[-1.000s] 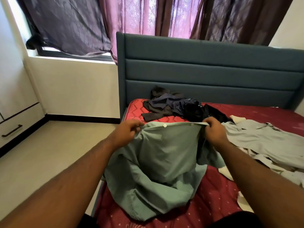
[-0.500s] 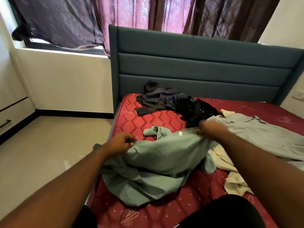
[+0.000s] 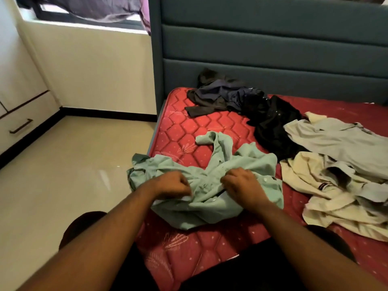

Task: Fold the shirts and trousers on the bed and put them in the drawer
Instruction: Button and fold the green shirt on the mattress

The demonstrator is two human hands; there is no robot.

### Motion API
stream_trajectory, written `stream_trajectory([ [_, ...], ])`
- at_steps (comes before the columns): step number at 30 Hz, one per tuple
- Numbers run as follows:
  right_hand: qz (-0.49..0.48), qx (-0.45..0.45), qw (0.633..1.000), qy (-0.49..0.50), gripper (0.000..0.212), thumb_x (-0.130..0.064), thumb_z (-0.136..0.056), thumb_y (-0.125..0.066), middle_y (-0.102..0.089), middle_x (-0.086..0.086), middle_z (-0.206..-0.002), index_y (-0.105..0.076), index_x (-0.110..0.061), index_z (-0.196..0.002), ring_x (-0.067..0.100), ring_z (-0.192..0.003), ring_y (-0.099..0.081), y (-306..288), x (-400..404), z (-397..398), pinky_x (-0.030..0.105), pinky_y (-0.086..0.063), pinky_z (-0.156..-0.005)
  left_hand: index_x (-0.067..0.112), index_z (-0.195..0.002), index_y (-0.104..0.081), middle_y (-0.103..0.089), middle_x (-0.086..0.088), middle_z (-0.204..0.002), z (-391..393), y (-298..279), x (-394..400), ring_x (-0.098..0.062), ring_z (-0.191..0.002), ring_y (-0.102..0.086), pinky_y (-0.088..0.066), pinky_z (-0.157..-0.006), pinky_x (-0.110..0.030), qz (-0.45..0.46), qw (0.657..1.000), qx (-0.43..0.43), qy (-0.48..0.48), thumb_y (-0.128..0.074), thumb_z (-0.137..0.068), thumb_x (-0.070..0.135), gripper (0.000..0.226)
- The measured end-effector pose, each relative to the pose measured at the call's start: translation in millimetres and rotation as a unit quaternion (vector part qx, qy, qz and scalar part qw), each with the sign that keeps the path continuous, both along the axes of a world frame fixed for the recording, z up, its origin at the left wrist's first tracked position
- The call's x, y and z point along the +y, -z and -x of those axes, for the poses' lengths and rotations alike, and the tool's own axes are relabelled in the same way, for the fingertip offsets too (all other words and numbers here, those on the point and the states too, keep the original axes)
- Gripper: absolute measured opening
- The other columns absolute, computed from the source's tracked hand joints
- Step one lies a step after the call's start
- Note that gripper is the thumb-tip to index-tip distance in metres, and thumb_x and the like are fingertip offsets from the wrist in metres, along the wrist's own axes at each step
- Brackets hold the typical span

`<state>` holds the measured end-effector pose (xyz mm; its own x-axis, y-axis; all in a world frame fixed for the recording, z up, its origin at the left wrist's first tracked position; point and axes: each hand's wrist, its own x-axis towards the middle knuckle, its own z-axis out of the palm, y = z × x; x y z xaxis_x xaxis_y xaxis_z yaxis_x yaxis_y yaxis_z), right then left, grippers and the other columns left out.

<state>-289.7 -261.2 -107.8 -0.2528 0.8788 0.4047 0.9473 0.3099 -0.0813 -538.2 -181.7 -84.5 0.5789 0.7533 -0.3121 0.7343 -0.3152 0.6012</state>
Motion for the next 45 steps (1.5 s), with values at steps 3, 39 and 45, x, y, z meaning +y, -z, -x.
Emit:
stream_trajectory([
  [3, 0.037, 0.025, 0.998, -0.042, 0.020, -0.033, -0.081, -0.052, -0.064, -0.004, -0.079, -0.070, -0.022, -0.083, 0.021, -0.074, -0.060, 30, -19, 24, 0.033, -0.047, -0.066, 0.013, -0.072, -0.070, -0.068, -0.004, -0.062, -19, 18, -12, -0.011, -0.052, -0.061, -0.050, -0.052, -0.025, -0.035, 0.988, -0.099, -0.111, -0.075, -0.078, 0.041, 0.028],
  [39, -0.024, 0.234, 0.969, -0.072, 0.022, -0.023, -0.087, -0.058, -0.071, -0.002, -0.086, -0.076, -0.011, -0.089, 0.009, -0.077, -0.066, 21, -19, 24, 0.027, -0.053, -0.064, 0.006, -0.102, -0.075, -0.076, -0.007, -0.093, -38, 37, -56, -0.012, -0.084, -0.069, -0.054, -0.077, -0.023, 0.130, 0.889, -0.409, -0.162, -0.070, -0.086, 0.003, 0.017],
  [45, 0.058, 0.313, 0.948, -0.031, 0.030, -0.021, -0.078, -0.073, -0.068, -0.015, -0.082, -0.068, -0.026, -0.108, -0.003, -0.076, -0.064, 19, -21, 26, 0.015, -0.049, -0.071, 0.006, -0.104, -0.075, -0.076, 0.000, -0.095, -38, 45, -57, -0.008, -0.089, -0.070, -0.054, -0.085, -0.024, 0.068, 0.907, -0.386, -0.152, -0.076, -0.080, 0.004, 0.024],
])
